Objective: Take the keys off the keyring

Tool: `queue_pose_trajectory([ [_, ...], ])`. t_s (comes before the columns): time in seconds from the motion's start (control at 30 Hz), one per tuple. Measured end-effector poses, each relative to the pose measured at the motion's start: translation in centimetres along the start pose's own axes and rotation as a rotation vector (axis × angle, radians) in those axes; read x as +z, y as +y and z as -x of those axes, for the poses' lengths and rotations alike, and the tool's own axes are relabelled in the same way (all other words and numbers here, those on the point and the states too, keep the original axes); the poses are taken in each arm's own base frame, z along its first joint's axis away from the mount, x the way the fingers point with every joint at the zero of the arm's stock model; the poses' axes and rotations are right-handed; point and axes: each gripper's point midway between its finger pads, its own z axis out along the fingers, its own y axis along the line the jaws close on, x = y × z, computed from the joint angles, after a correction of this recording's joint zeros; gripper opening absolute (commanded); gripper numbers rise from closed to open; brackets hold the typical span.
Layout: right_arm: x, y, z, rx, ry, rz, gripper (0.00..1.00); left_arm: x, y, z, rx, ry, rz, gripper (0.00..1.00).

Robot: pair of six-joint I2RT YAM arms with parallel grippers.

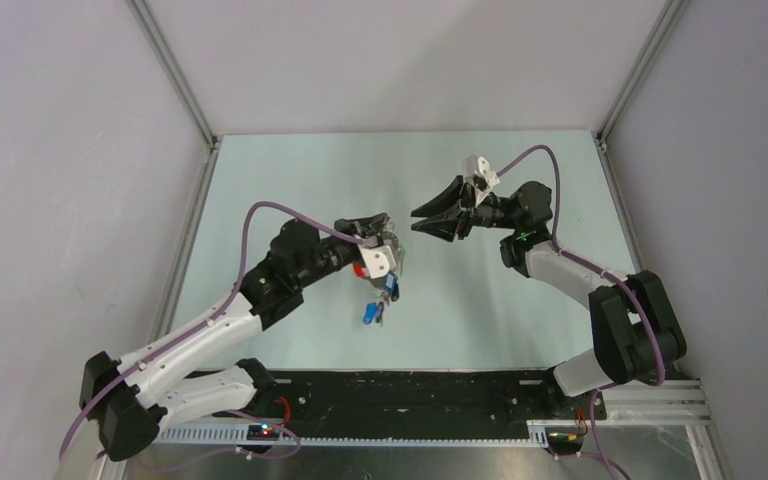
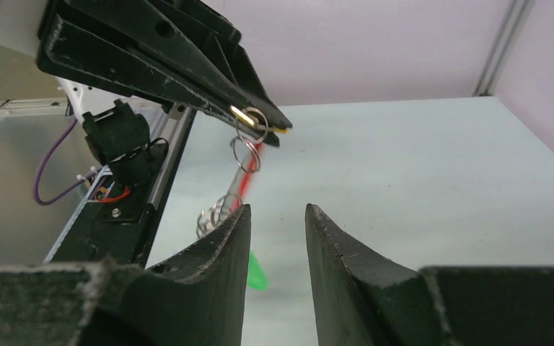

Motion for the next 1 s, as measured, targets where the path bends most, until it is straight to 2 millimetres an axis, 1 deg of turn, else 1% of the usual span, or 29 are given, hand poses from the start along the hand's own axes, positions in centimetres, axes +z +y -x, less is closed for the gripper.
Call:
queue_pose_trajectory([
  [0.1, 0.4, 0.8, 0.2, -0.007, -0.007, 0.036, 0.38, 0.0, -1.0, 0.1, 0.009, -0.014, -0.049, 0.00],
  [0.2, 0.9, 1.7, 0.5, -0.020, -0.015, 0.071, 0.38, 0.0, -1.5, 0.2, 0.022, -0.022, -0.076, 0.00],
  [0.43, 1.6, 3.0, 0.5, -0.023, -0.015, 0.122, 0.35, 0.1, -1.8, 0.3, 0.069, -0.039, -0.095, 0.00],
  [0.6, 2.1, 3.2, 0.0, -0.017, -0.014, 0.135, 0.33, 0.1, -2.1, 0.3, 0.081, -0.043, -0.110, 0.00],
  [0.83, 2.8, 3.2, -1.4, 0.018, -0.002, 0.151, 0.29, 0.1, -2.2, 0.4, 0.087, -0.050, -0.115, 0.00],
  [0.9, 2.9, 3.2, -1.6, 0.025, 0.000, 0.156, 0.22, 0.0, -2.2, 0.4, 0.087, -0.053, -0.115, 0.00],
  [1.0, 3.2, 3.2, -1.6, 0.022, -0.005, 0.163, 0.00, -0.1, -2.2, 0.6, 0.088, -0.061, -0.117, 0.00],
])
